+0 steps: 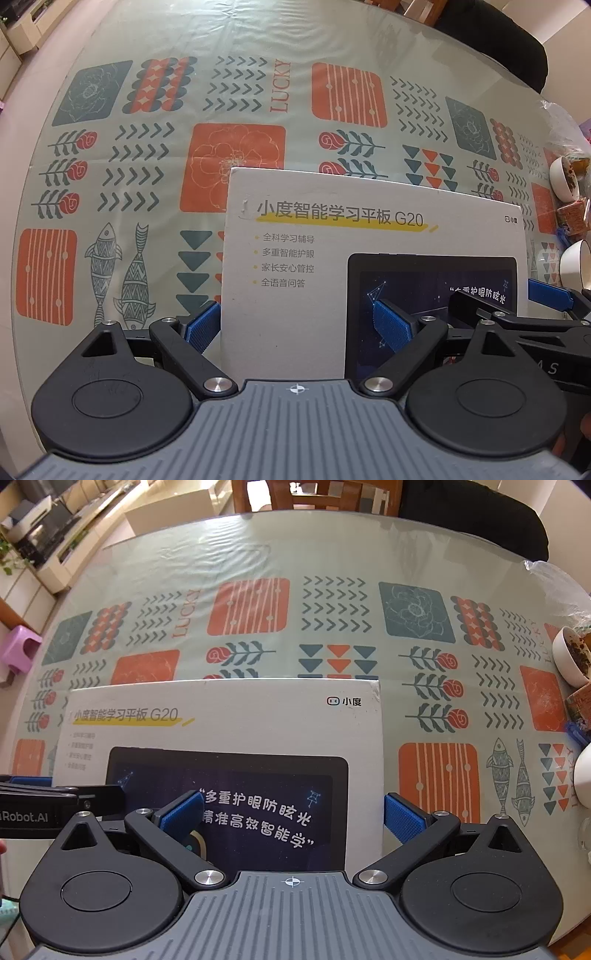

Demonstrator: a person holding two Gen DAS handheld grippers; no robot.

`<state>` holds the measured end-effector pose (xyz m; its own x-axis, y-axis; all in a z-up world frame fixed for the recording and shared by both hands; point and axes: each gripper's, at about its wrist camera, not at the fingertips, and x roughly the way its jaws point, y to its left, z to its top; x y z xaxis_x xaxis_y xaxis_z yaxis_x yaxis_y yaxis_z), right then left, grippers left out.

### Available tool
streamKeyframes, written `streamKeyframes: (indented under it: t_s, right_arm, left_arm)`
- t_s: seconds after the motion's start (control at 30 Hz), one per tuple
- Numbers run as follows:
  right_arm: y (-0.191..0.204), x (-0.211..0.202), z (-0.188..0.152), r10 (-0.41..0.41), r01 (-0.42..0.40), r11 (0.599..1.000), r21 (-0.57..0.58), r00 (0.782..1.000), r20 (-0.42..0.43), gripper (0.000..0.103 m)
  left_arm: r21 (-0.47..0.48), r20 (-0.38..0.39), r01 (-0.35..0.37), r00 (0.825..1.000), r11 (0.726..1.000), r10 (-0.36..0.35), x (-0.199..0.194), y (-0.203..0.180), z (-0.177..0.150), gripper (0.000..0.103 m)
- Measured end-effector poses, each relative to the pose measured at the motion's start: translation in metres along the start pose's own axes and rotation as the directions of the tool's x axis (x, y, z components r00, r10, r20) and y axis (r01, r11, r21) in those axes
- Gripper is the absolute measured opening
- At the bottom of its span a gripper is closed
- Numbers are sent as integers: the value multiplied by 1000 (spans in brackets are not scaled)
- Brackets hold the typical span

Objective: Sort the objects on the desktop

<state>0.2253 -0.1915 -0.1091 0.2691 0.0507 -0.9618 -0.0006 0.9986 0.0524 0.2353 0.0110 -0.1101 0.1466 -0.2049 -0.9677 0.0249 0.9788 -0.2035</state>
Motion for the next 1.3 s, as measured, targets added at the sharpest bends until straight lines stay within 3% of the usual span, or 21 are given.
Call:
streamKeyframes:
  t_s: [0.43, 0.47, 0.5, 0.57, 0.9, 0.97, 1.17, 1.3]
  right_arm:
    - [-2, 16, 1, -7, 7, 1000, -6, 999, -42, 103]
    - [-1, 17, 1, -15, 15, 1000, -16, 999, -44, 101]
    - [2, 17, 1, -7, 6, 1000, -23, 999, -46, 84]
    - [6, 18, 3, 14, -16, 999, -36, 999, -51, 76]
    - [9, 26, 3, -6, 4, 999, -44, 999, -45, 77]
    - [9, 27, 2, -11, 9, 999, -52, 999, -42, 82]
    - [15, 20, -10, -4, 2, 996, -94, 1000, -19, 91]
    - [20, 8, -19, 14, -14, 995, -95, 1000, -3, 91]
  left_arm:
    - [22, -8, -24, 1000, 999, 24, 11, -4, 2, 103]
    - [30, -6, -28, 1000, 999, 28, 12, -6, 2, 103]
    - [38, -2, -29, 1000, 999, 29, 12, -8, 3, 103]
    - [46, 14, -24, 1000, 999, 23, 11, -10, 4, 103]
    - [37, 2, 1, 1000, 999, -1, 20, -7, 23, 103]
    - [35, 5, 0, 1000, 999, 0, 22, -6, 24, 103]
    - [54, 54, -67, 997, 996, 64, 12, -11, 27, 103]
    - [39, 85, -79, 993, 996, 76, -7, -14, 24, 103]
